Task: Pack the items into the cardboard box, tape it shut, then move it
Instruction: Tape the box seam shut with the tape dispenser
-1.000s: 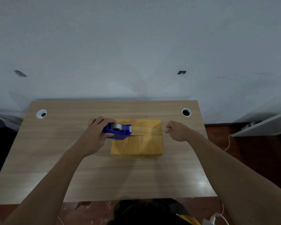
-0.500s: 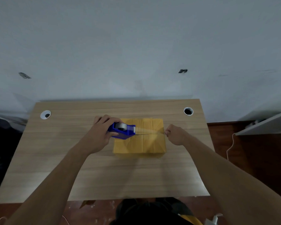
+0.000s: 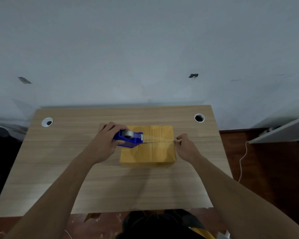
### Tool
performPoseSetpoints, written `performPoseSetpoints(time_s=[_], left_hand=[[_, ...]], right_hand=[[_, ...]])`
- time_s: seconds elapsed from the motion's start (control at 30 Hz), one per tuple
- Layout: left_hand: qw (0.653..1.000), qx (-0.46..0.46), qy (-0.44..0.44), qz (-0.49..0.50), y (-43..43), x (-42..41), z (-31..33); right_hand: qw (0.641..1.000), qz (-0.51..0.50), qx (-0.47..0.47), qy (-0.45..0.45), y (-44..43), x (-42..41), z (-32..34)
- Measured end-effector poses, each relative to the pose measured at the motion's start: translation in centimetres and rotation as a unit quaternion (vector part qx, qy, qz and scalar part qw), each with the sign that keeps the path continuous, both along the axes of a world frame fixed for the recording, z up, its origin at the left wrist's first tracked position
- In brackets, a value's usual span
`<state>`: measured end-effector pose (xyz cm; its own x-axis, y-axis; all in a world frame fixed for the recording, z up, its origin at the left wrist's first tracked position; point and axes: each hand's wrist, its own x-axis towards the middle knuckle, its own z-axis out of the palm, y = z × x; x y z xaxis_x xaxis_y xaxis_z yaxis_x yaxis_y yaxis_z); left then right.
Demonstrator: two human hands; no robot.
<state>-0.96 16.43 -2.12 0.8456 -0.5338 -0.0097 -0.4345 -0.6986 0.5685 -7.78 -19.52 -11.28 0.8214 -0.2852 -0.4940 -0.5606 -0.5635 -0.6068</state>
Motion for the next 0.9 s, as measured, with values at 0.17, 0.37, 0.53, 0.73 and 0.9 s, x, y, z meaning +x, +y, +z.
performPoseSetpoints(time_s=[0.17, 0.37, 0.53, 0.73, 0.9], left_hand=[[1.0, -0.001, 0.009, 0.0, 0.0, 0.1, 0.1], [1.0, 0.005, 0.016, -0.003, 0.0, 0.3, 0.2], [1.0, 0.005, 0.015, -0.01, 0.1, 0.6, 0.3], [1.0, 0.005, 0.01, -0.016, 0.0, 0.7, 0.6], [1.0, -0.001, 0.006, -0.021, -0.2, 0.7, 1.0]], right_hand=[[0.996, -0.013, -0.018, -0.083, 0.6, -0.5, 0.7], [0.996, 0.017, 0.025, -0.08, 1.1, -1.7, 0.9], [0.995, 0.023, 0.034, -0.088, 1.2, -2.3, 0.3], [0.995, 0.003, 0.039, -0.092, 1.2, -2.4, -0.7], [0.993, 0.018, 0.015, -0.116, 1.1, -2.4, -1.2]])
